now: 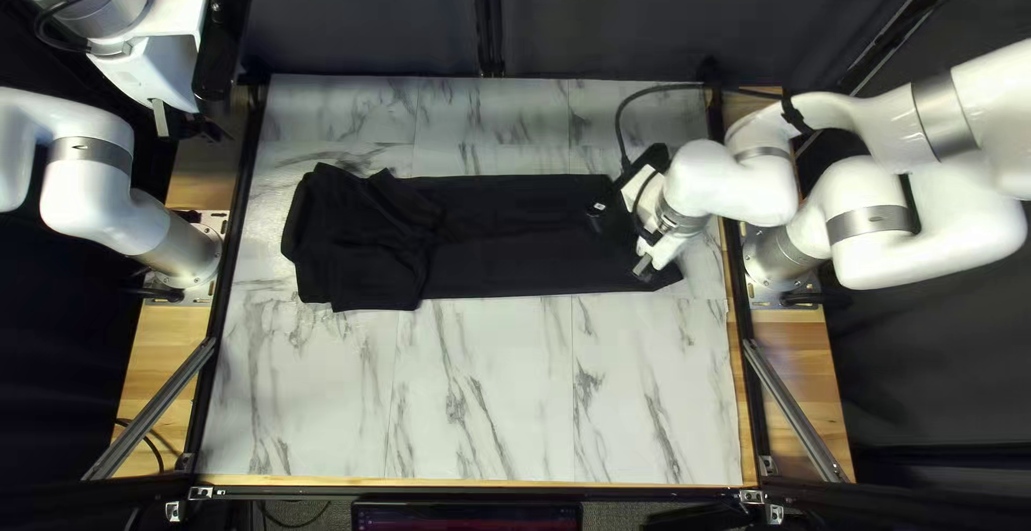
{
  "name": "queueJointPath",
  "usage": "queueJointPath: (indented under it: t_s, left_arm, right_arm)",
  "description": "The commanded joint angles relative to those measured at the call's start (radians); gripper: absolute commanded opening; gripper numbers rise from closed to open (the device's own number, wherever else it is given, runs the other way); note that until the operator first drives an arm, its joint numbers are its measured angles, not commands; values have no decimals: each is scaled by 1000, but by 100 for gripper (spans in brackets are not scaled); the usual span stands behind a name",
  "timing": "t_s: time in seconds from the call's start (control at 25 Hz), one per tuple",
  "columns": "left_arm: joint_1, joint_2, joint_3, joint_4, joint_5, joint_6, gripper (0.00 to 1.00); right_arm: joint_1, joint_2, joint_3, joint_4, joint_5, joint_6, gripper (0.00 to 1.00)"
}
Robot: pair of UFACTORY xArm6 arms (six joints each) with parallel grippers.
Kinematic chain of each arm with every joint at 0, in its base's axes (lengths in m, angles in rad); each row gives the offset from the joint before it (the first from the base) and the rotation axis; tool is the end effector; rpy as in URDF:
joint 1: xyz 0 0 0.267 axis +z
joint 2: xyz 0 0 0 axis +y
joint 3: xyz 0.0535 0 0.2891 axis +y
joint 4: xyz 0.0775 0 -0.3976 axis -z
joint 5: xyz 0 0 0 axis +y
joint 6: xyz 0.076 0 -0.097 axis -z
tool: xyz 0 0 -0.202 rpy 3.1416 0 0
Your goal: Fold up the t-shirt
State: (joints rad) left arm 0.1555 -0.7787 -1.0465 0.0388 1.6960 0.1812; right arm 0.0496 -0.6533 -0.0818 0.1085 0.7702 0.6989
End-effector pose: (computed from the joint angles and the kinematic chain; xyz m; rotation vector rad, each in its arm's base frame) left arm 0.3085 0.0604 0.3989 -3.0766 0.0282 -0.1864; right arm 0.2559 0.0294 -0.0147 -2.8817 1.0987 0.0922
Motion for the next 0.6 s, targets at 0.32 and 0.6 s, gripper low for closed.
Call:
queueJointPath:
  t_s: [0.32, 0.6]
  left_arm:
    - [0, 0, 0, 0, 0, 0, 100]
    - [0, 0, 0, 0, 0, 0, 100]
  right_arm:
    - [66, -18, 68, 33, -40, 66, 86]
    - [49, 14, 65, 38, -69, 48, 0]
